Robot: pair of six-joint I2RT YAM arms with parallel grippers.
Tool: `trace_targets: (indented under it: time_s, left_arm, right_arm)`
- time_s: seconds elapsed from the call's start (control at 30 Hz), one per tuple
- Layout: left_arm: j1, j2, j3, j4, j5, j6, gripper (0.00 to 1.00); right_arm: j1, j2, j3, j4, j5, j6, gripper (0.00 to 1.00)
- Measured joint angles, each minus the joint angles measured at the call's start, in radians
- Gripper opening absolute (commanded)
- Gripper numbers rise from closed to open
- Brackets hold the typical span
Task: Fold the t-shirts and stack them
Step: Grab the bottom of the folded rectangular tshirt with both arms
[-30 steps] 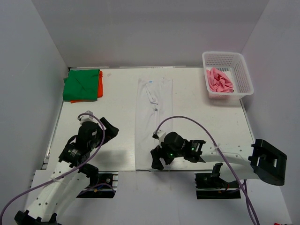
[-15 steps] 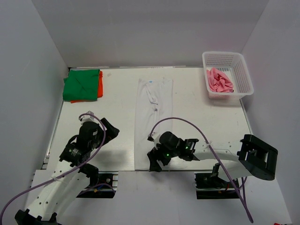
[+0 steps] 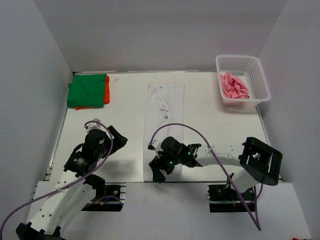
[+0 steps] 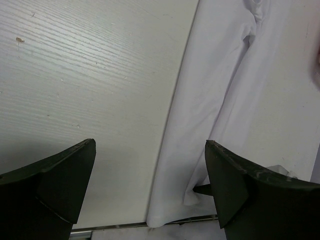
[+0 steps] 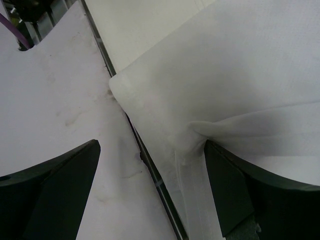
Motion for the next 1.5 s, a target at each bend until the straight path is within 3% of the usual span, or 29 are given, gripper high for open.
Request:
trace_targets:
  time_s: [0.33, 0.63, 0.93, 1.1, 1.37, 1.47, 1.5]
  left_arm:
    - [0.0, 0.023, 0.0, 0.002, 0.031, 0.0, 1.0]
    - [0.0, 0.158, -0.001, 0.1, 0.18, 0.013, 1.0]
    - [-0.015, 0.364, -0.129, 0.256, 0.5, 0.039, 1.0]
    - [-0.072, 0.341, -0.21, 0.227, 0.595, 0.029, 1.0]
    - [-0.198, 0.381, -0.222, 0.219, 0.618, -0.009, 0.95]
    - [-0.274, 0.431, -0.202, 0.221, 0.604, -0.031, 0.91]
    - [-0.303, 0.454, -0.192, 0.224, 0.598, -0.039, 0.89]
  right_arm:
    - [0.001, 0.024, 0.09, -0.102, 0.058, -0.019, 0.9]
    - [0.0, -0.13, 0.1, -0.277, 0.258, 0.038, 0.9]
    - [-0.036, -0.334, -0.077, -0.358, 0.356, 0.199, 0.9]
    - [-0.066, -0.403, -0.195, -0.372, 0.314, 0.313, 0.9]
    - [-0.093, -0.361, -0.199, -0.343, 0.282, 0.394, 0.8]
    - [-0.099, -0.33, -0.187, -0.333, 0.282, 0.403, 0.7]
    - [-0.1, -0.323, -0.183, -0.334, 0.281, 0.405, 0.62]
